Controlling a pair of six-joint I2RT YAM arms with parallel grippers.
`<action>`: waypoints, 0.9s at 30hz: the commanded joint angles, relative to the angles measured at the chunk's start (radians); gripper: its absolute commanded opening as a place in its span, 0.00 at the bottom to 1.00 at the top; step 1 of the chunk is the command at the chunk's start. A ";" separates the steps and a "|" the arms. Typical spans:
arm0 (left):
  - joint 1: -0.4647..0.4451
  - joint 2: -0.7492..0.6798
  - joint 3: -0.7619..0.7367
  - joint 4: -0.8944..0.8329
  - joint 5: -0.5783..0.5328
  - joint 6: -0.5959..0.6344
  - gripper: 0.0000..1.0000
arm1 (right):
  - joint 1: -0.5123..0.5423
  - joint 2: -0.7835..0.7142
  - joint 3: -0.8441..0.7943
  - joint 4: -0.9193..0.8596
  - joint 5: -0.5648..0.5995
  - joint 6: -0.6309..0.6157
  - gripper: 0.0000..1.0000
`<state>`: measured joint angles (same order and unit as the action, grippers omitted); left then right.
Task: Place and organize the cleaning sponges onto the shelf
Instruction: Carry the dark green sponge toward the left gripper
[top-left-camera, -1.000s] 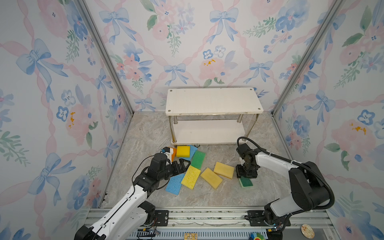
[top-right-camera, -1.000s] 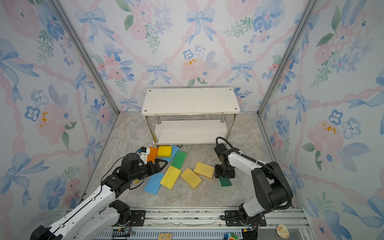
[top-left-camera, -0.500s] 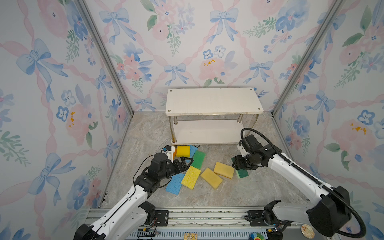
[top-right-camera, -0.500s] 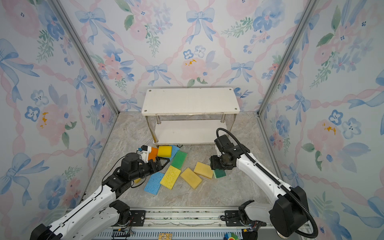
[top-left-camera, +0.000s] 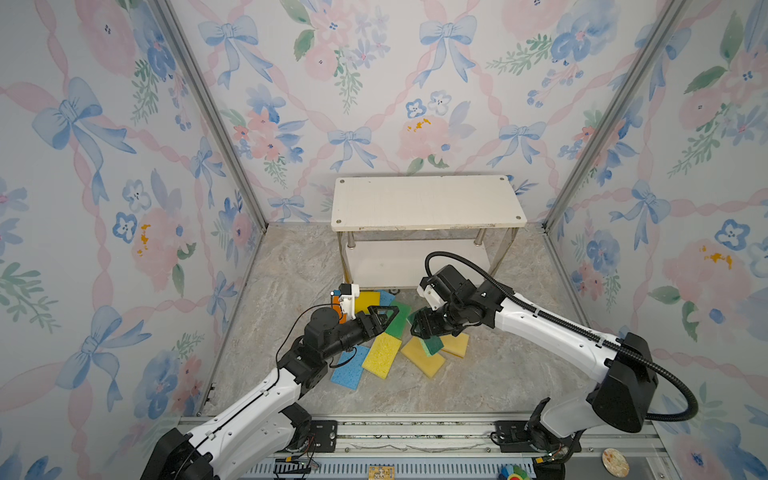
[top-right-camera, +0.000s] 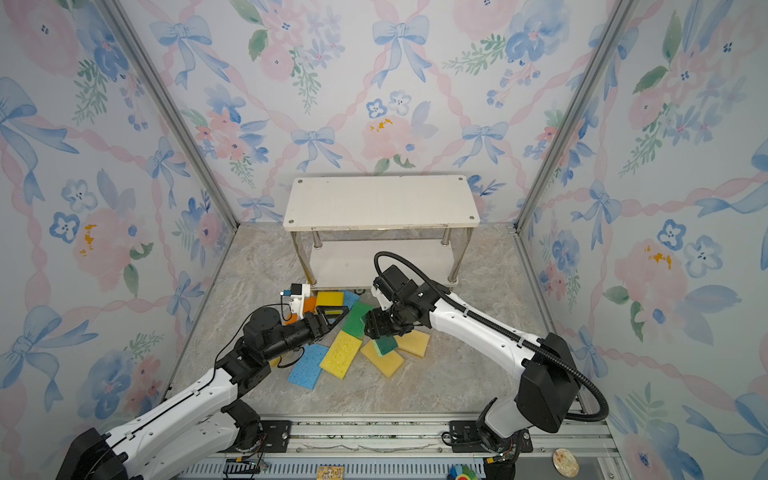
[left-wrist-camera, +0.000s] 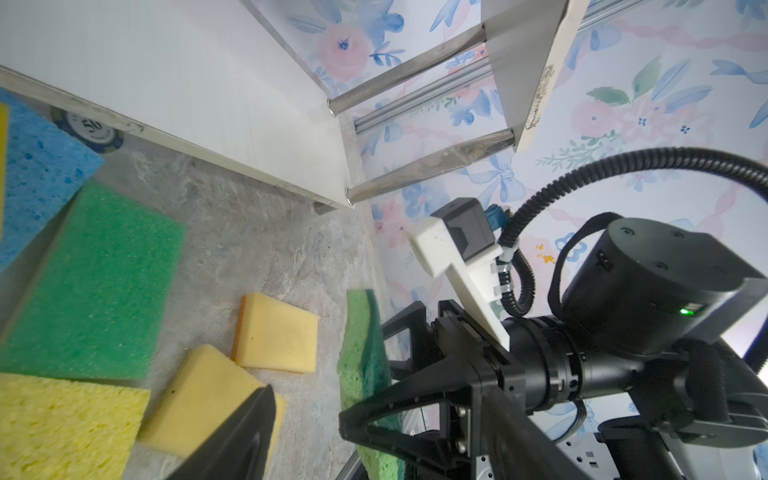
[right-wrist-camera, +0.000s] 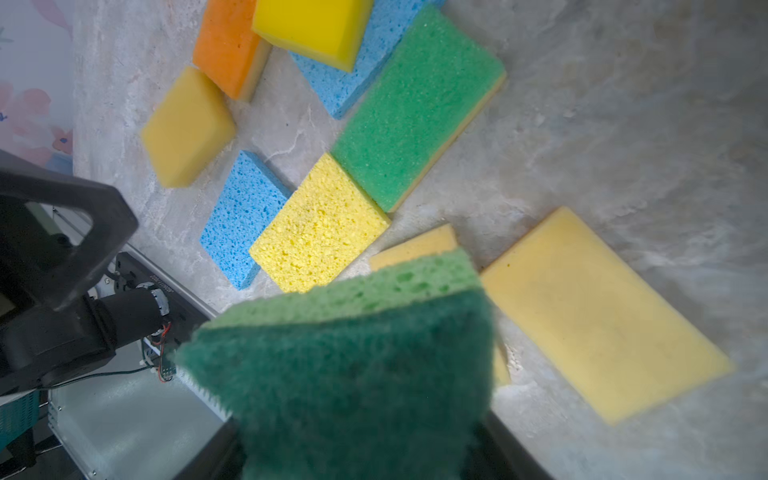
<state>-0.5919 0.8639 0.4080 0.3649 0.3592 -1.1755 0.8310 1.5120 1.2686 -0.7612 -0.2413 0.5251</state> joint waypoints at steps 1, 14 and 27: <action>-0.010 -0.004 -0.023 0.036 -0.008 -0.029 0.72 | 0.029 0.017 0.052 0.038 -0.050 0.031 0.66; -0.059 0.027 -0.003 0.040 -0.009 -0.044 0.56 | 0.069 0.014 0.083 0.055 -0.066 0.056 0.66; -0.062 0.029 0.011 0.040 -0.012 -0.042 0.17 | 0.088 0.022 0.102 0.046 -0.055 0.062 0.68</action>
<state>-0.6479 0.8875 0.4030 0.3965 0.3534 -1.2346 0.8997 1.5246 1.3388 -0.7109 -0.2916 0.5785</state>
